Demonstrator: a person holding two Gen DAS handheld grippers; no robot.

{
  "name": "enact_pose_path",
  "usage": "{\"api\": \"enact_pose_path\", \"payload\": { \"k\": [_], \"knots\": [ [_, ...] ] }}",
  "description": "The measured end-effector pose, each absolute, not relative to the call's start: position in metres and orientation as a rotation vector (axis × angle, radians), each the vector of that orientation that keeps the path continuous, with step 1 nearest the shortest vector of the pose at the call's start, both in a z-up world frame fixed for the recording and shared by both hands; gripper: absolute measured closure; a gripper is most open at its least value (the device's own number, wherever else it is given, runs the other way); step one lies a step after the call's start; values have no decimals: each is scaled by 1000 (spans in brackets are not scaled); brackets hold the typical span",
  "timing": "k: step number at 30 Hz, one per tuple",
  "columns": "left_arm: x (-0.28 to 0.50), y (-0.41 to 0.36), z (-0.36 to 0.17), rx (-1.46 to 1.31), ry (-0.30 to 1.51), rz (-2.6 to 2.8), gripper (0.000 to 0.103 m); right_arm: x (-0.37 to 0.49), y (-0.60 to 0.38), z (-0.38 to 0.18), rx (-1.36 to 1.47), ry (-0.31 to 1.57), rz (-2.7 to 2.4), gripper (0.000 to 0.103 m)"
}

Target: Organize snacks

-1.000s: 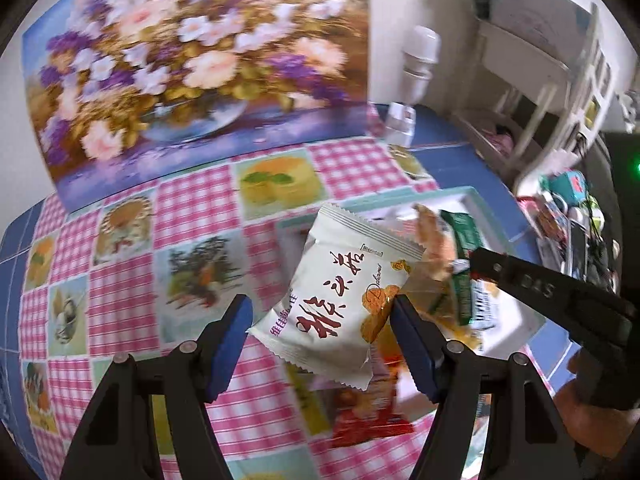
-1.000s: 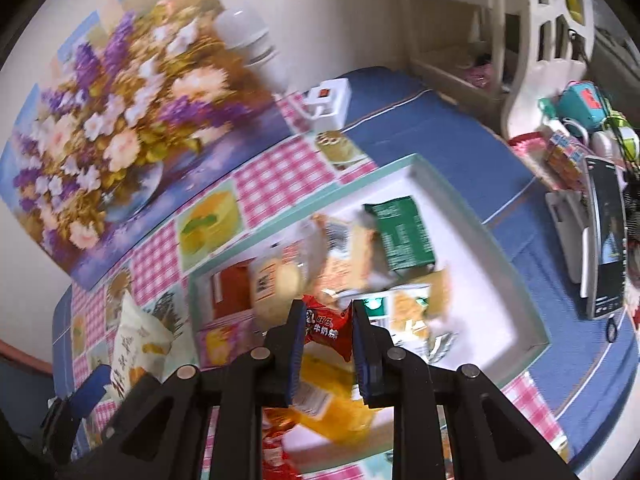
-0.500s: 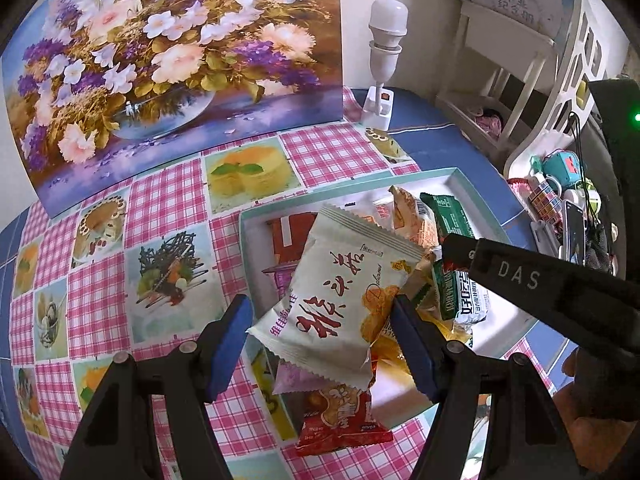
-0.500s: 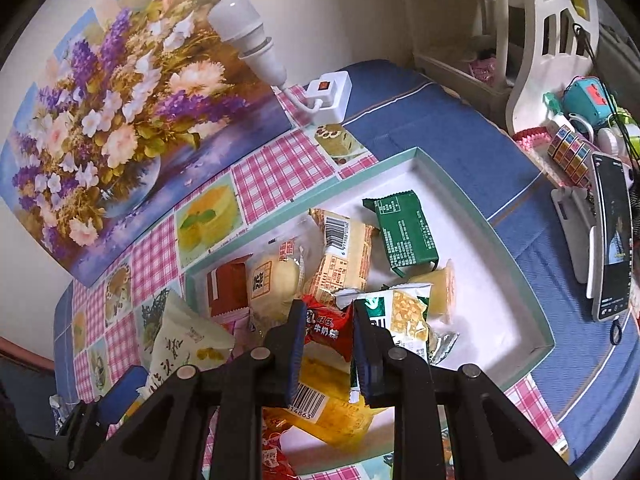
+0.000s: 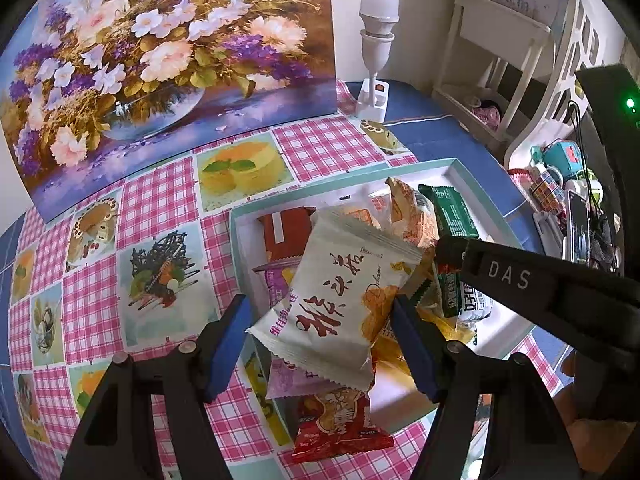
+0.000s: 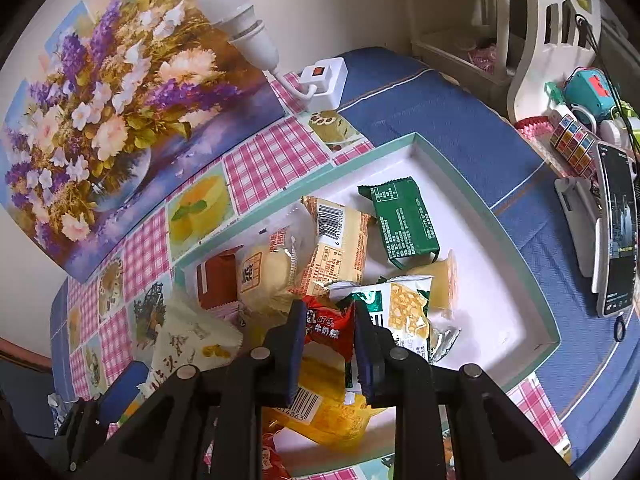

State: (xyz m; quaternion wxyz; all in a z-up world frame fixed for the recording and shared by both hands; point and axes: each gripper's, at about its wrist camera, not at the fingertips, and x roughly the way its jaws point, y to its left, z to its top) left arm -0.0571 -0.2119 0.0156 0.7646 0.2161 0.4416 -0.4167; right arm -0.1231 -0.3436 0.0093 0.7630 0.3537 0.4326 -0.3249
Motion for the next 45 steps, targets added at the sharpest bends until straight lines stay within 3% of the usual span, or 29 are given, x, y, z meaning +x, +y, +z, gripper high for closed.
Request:
{"api": "enact_pose_path", "payload": {
  "k": [23, 27, 33, 34, 35, 36, 37, 45],
  "knots": [
    [-27, -189, 27, 410, 971, -766, 29, -122, -343, 7, 773, 955, -721, 75],
    [-7, -174, 28, 338, 996, -657, 21, -122, -343, 6, 768, 961, -722, 76],
    [15, -153, 17, 268, 1060, -513, 20, -120, -342, 7, 750, 967, -728, 63],
    [17, -150, 16, 262, 1066, -500, 18, -120, -342, 7, 746, 967, -728, 60],
    [19, -148, 14, 257, 1071, -482, 10, -119, -342, 8, 741, 969, -726, 56],
    [21, -146, 12, 254, 1075, -465, 5, -118, -341, 8, 733, 970, -725, 47],
    [22, -145, 11, 250, 1076, -453, 5, -117, -340, 8, 726, 972, -721, 39],
    [27, -136, 9, 236, 1071, -390, 5, -106, -327, 9, 633, 990, -683, 16]
  ]
}}
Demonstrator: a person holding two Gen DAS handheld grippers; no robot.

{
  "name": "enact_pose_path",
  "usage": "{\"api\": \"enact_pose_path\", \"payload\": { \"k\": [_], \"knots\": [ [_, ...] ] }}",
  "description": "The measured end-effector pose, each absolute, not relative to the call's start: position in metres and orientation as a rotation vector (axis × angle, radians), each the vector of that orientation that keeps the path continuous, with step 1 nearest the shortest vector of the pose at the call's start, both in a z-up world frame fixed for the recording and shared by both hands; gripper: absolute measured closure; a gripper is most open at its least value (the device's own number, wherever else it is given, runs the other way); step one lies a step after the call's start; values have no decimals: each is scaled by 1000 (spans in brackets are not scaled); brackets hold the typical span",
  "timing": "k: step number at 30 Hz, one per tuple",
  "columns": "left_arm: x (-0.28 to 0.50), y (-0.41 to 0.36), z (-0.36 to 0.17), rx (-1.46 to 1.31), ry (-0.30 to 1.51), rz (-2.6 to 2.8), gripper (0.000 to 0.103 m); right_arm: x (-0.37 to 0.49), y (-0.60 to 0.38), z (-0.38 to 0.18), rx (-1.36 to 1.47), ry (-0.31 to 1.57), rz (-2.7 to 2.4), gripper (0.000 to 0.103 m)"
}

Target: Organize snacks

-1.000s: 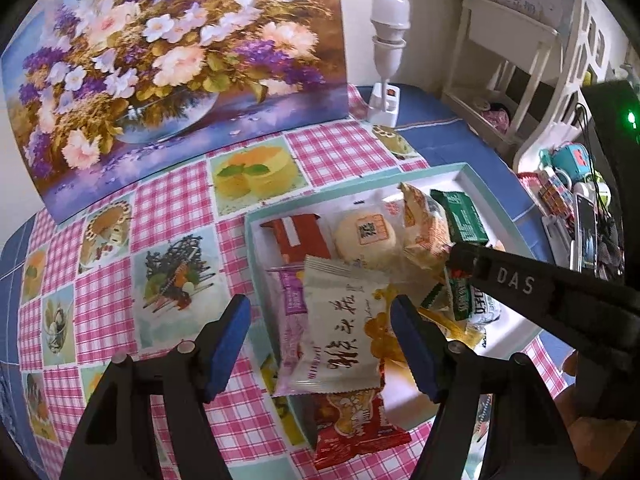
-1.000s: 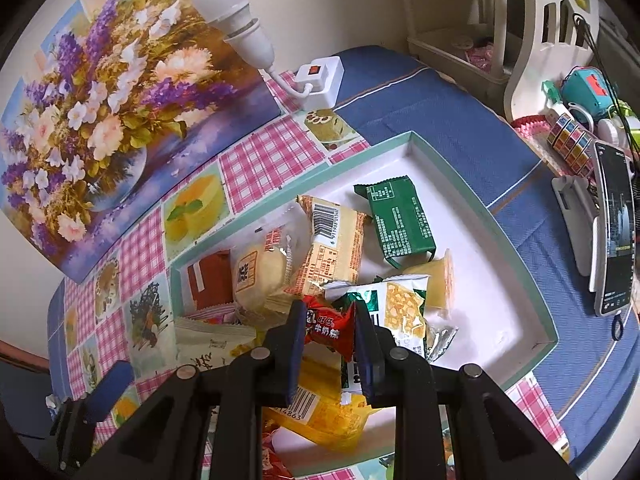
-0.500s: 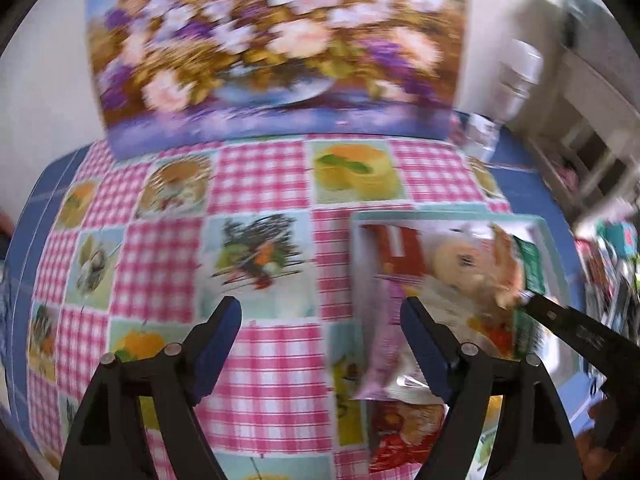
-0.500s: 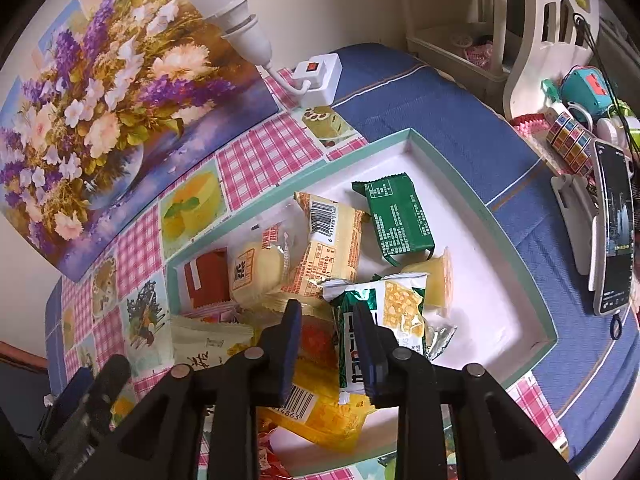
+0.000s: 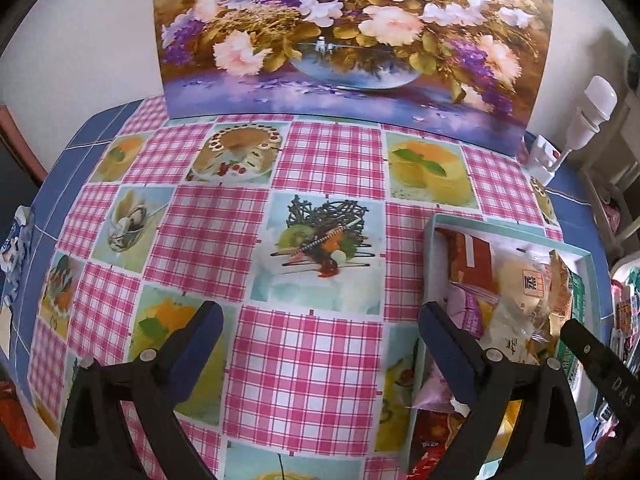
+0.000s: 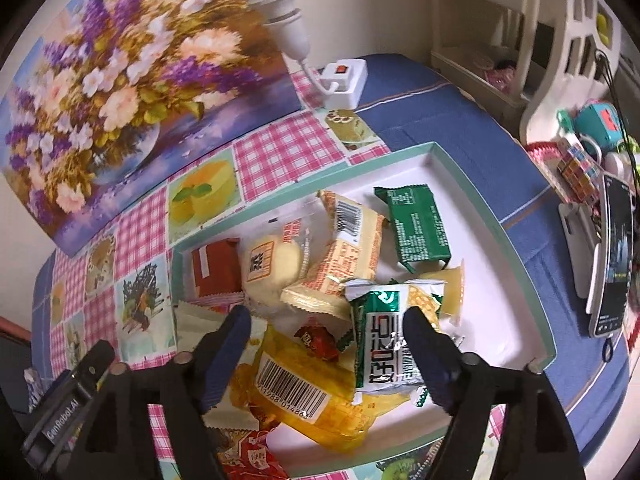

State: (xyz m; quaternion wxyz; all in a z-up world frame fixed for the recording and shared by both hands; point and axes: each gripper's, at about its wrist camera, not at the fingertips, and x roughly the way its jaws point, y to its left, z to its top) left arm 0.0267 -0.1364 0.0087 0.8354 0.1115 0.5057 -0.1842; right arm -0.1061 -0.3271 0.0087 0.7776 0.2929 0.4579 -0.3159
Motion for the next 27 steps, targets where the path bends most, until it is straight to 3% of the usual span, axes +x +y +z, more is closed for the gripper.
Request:
{"api": "enact_pose_path", "payload": {
  "k": [3, 27],
  "knots": [
    [26, -134, 9, 235, 1069, -390, 5, -104, -322, 9, 599, 995, -680, 0],
    [-19, -80, 20, 328, 1000, -304, 5, -133, -261, 15, 473, 1008, -633, 0]
  ]
}}
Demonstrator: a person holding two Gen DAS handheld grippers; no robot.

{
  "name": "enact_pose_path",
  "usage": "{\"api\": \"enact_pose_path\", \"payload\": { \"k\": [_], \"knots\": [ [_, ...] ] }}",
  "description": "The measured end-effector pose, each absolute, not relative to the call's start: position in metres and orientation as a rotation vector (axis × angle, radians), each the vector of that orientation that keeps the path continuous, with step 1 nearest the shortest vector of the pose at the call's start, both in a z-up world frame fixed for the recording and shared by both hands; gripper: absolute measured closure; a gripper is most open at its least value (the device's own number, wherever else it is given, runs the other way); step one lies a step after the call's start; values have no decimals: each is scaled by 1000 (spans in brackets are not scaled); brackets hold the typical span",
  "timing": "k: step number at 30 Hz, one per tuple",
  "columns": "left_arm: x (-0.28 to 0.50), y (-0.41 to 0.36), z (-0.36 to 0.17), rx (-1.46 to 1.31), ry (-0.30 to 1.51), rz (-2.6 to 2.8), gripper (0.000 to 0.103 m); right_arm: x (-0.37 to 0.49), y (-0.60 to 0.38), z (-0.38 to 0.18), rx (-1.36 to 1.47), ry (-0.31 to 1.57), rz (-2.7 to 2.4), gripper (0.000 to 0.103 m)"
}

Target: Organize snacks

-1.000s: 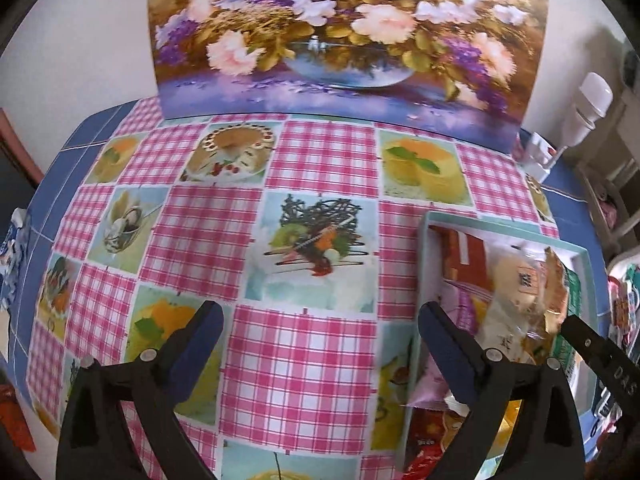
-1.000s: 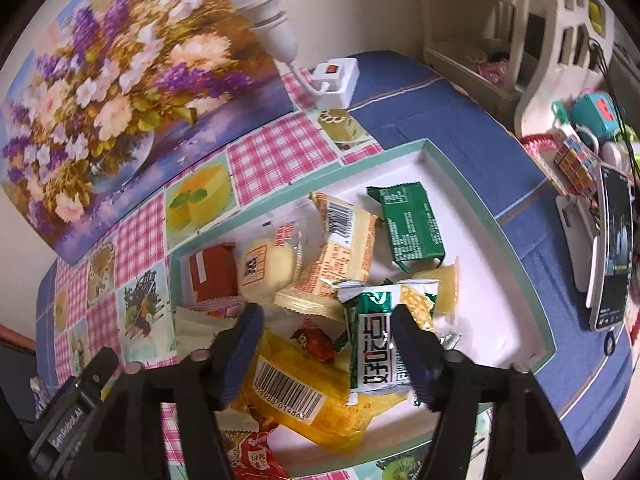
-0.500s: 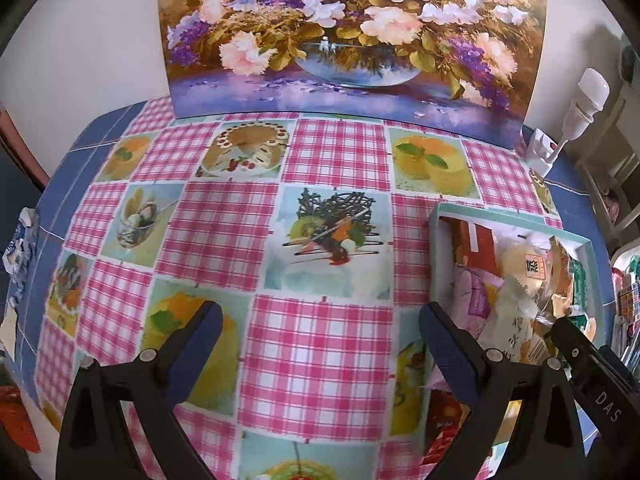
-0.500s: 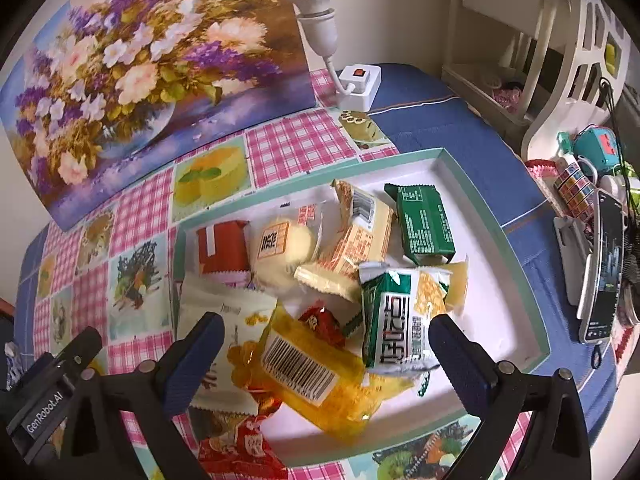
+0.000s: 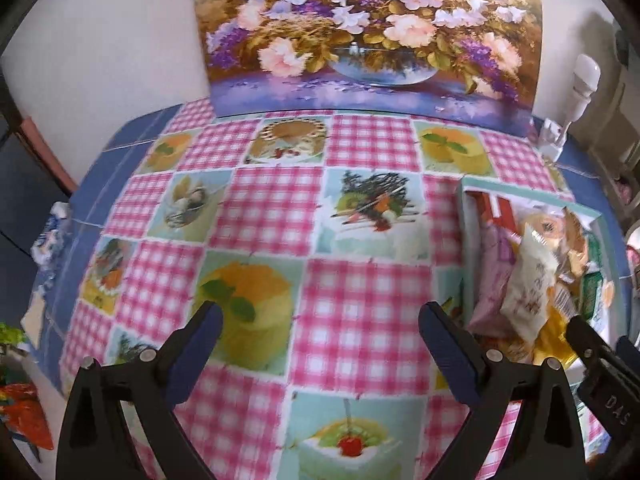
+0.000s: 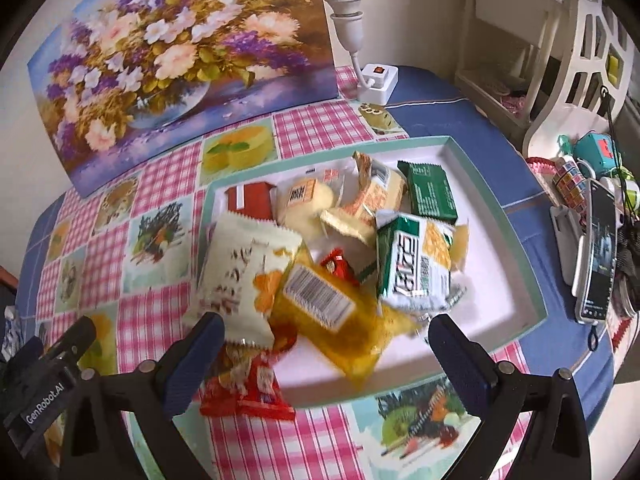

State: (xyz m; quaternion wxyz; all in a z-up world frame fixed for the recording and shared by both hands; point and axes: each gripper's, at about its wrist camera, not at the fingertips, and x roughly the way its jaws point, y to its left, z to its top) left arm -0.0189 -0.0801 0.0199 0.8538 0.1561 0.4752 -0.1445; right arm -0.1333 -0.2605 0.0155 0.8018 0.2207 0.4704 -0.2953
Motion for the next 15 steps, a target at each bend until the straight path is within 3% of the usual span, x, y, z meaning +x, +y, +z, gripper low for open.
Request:
{"api": "enact_pose_path", "payload": {
  "k": [15],
  "knots": [
    [-57, -55, 35, 356, 921, -320, 5, -164, -244, 23, 467, 997, -638, 0]
  ]
}}
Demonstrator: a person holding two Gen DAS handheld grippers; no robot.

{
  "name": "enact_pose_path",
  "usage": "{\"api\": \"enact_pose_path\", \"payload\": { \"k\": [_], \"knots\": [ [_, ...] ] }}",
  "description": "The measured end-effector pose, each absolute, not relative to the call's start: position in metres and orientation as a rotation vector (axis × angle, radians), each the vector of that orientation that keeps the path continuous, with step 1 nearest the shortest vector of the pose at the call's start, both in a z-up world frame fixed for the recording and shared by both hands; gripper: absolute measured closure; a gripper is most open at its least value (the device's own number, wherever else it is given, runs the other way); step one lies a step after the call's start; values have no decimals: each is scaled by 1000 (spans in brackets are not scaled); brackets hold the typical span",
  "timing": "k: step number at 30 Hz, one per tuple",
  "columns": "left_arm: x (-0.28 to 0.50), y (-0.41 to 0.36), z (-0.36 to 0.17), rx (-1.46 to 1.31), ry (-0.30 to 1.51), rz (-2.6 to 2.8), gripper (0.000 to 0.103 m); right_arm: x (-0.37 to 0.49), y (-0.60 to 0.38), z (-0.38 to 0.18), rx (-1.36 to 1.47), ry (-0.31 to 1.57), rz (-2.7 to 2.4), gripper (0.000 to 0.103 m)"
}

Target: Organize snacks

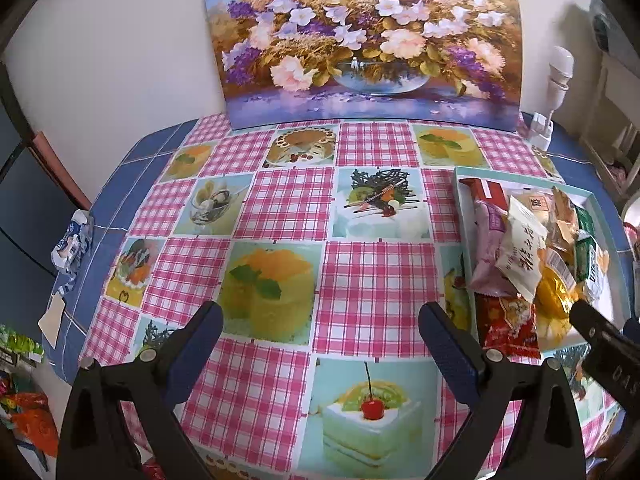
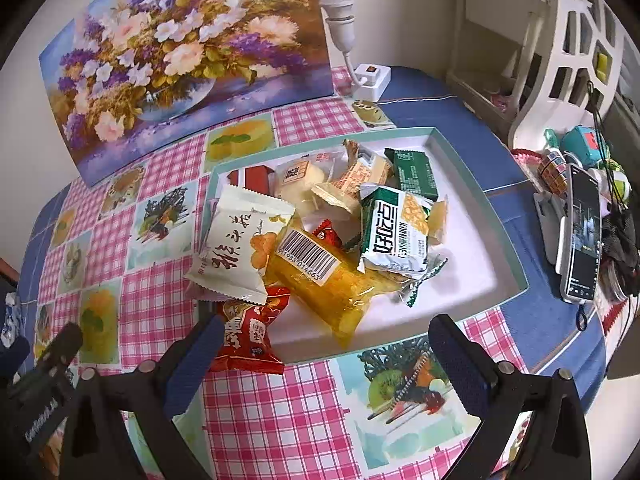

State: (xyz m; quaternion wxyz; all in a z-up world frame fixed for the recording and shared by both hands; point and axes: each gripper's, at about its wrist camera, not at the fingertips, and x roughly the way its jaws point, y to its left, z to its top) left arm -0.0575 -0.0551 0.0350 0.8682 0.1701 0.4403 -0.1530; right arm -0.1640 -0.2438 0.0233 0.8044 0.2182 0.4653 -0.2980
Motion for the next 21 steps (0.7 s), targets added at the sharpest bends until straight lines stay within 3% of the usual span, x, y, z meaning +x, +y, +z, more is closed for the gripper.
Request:
{"api": "enact_pose_path", "payload": {
  "k": [21],
  "knots": [
    [-44, -45, 31, 310, 988, -296, 5, -159, -237, 30, 408, 987, -625, 0]
  ]
}}
